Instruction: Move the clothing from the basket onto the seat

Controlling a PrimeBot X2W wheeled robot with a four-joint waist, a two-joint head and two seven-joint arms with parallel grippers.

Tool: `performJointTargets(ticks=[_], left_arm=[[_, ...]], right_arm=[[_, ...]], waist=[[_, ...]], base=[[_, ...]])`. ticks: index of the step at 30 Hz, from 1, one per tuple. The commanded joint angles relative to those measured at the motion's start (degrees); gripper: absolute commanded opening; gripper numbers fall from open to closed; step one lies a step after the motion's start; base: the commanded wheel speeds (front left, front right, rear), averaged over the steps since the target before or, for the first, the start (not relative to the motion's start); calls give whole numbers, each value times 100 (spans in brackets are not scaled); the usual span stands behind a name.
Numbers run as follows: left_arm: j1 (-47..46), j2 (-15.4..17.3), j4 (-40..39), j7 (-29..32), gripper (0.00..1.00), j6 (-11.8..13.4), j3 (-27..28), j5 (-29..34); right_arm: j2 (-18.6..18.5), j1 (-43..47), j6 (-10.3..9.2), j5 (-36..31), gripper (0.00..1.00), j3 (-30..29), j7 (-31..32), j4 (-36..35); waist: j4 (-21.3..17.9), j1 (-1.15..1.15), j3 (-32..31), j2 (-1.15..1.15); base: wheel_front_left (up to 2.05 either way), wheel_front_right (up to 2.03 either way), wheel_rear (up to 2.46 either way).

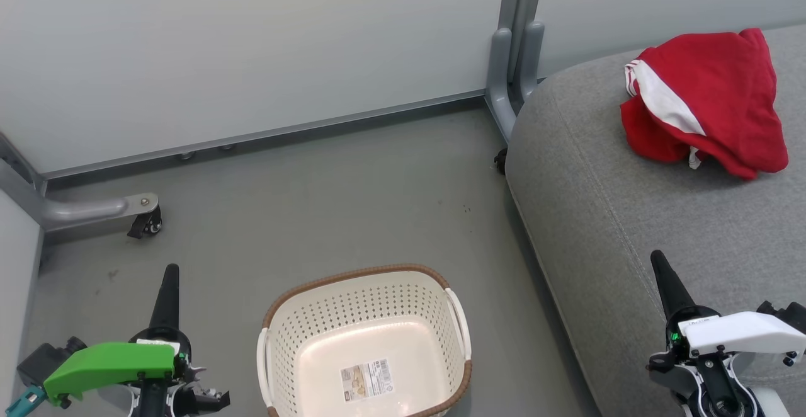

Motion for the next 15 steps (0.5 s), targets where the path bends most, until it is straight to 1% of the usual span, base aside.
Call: performJointTargets(ticks=[1,15], left_arm=[[-133,19,-40,28,0,-34,28,-140],[-151,19,-30,190,0,-50,82,-782]], right_arm=[[-37,-101,0,142,0,-31,44,-7],[-34,-130,0,747,0,-105,214,34]], waist=[[-12,0,0,0],[-110,0,-2,0]], base=[[0,0,0],[0,0,0]])
